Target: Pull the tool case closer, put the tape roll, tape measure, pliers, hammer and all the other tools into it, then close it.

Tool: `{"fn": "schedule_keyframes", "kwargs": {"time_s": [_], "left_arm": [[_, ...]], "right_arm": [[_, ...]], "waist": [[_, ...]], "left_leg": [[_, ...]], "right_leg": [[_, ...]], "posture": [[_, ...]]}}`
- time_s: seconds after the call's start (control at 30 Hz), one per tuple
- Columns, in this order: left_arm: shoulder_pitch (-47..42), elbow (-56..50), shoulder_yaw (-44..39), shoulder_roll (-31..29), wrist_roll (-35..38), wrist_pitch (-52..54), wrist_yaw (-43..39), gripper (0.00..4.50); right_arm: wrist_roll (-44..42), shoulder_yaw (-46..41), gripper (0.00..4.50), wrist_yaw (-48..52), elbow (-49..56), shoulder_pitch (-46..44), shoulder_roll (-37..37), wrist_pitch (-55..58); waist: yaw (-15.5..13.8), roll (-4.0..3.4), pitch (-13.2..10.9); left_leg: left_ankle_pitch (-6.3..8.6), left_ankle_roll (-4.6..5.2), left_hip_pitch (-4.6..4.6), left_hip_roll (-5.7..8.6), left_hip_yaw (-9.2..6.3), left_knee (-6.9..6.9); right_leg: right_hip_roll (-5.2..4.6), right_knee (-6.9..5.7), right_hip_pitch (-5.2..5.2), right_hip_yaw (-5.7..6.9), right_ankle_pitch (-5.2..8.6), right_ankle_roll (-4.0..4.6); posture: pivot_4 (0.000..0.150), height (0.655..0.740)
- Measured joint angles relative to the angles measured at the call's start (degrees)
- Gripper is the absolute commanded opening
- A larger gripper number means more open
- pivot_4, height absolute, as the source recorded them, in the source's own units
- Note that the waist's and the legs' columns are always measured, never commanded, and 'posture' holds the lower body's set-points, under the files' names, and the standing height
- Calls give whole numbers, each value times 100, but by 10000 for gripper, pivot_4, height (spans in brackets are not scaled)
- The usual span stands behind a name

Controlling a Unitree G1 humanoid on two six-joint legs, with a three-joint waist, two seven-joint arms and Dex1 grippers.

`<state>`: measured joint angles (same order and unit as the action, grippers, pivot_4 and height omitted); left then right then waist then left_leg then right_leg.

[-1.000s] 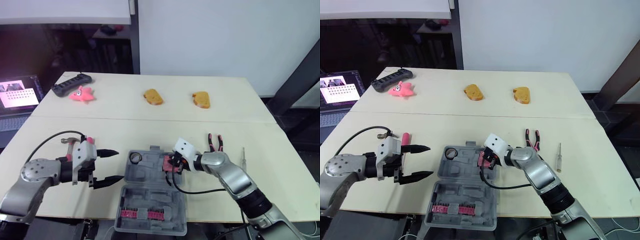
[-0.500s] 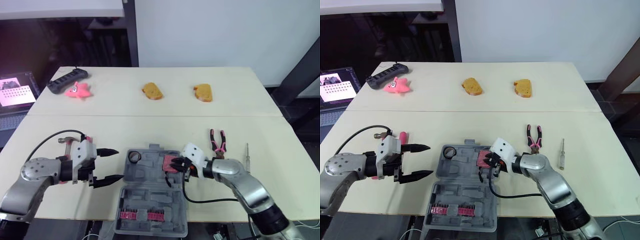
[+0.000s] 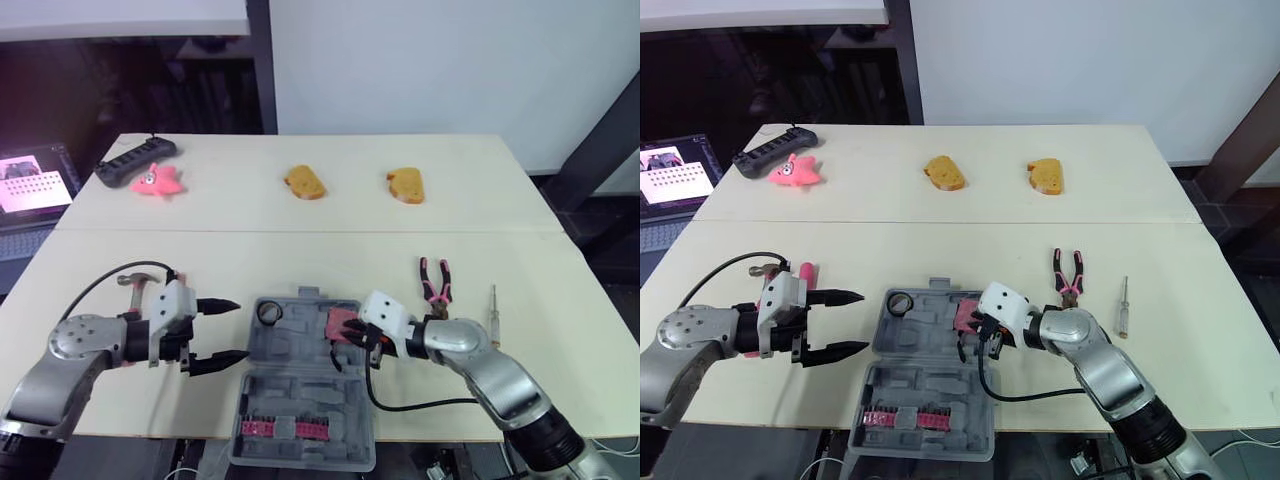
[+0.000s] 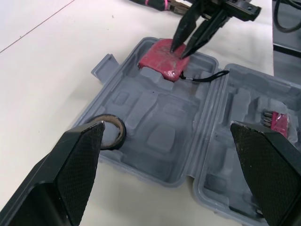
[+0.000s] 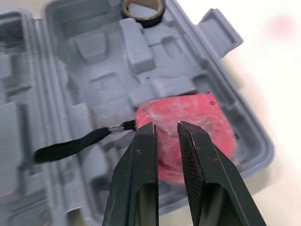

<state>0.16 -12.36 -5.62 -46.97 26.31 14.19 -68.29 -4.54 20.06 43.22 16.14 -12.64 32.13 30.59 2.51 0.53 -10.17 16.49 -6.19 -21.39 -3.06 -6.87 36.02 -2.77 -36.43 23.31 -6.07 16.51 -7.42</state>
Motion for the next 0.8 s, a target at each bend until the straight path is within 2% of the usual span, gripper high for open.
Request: {"fn": "schedule_keyframes", "kwargs": {"time_s": [0.5, 0.8], "left_arm": [[123, -141, -21, -1, 9, 20, 75, 45000], [4, -128, -18, -1, 8, 28, 86, 45000]], "right_arm": [[217, 113, 7756, -6, -535, -380, -71, -193], [-201, -37, 7756, -3, -498, -767, -426, 1773]], "waist": [[3, 1, 1], [4, 7, 13]], "left_leg": [[0, 0, 6, 0, 0, 9], [0, 0, 20, 0, -1, 7]], "right_leg": [[0, -4, -9, 0, -7, -2], [2, -9, -19, 0, -7, -2]], "posture": [[1500, 7400], [1500, 7400]]}}
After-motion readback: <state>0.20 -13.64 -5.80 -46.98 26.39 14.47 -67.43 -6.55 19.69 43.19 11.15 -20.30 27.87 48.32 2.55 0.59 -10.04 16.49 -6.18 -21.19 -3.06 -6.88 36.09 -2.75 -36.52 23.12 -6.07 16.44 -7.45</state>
